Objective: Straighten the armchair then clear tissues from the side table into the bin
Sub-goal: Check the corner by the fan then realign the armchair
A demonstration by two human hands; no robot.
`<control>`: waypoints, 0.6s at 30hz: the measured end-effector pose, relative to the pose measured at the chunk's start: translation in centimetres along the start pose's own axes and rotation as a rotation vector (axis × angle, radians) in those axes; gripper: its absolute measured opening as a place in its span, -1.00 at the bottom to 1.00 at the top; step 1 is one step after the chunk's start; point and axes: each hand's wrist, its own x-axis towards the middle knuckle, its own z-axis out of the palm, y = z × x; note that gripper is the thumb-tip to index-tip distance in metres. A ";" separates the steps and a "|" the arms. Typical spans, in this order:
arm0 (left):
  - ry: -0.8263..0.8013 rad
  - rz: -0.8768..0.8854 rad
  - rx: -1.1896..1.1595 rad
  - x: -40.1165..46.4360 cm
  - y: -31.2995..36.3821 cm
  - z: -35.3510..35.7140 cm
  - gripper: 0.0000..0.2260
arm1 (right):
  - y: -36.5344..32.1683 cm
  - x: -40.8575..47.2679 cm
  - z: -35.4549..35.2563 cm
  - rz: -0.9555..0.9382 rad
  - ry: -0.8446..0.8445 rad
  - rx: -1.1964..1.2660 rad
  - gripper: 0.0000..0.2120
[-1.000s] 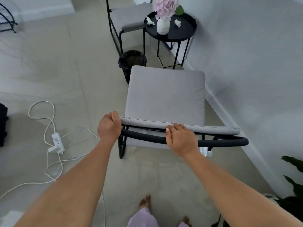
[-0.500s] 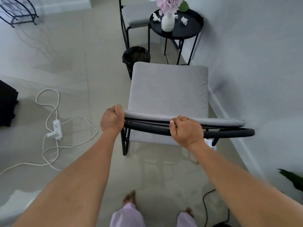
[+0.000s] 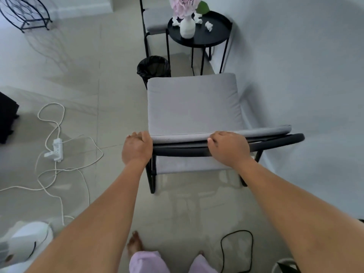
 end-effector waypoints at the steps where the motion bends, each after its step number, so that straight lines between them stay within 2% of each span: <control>1: -0.014 0.004 -0.001 -0.1 -0.1 0.1 -0.58 | 0.2 0.0 -0.1 0.005 0.000 0.014 -0.38; 5: -0.052 0.053 -0.079 0.4 -0.9 -0.2 -0.63 | 0.1 0.1 -0.2 0.018 -0.031 0.072 -0.39; 10: -0.119 0.205 -0.032 1.0 -2.4 -0.6 -0.57 | 0.6 0.2 0.2 0.032 -0.103 0.069 -0.61; 14: -0.231 0.495 0.017 3.3 -5.2 -1.8 -0.40 | 0.2 0.4 0.1 0.035 -0.170 0.044 -0.54; 18: -0.275 0.676 0.012 4.4 -5.5 -1.8 -0.46 | -0.8 0.3 -0.1 0.096 -0.203 0.007 -0.37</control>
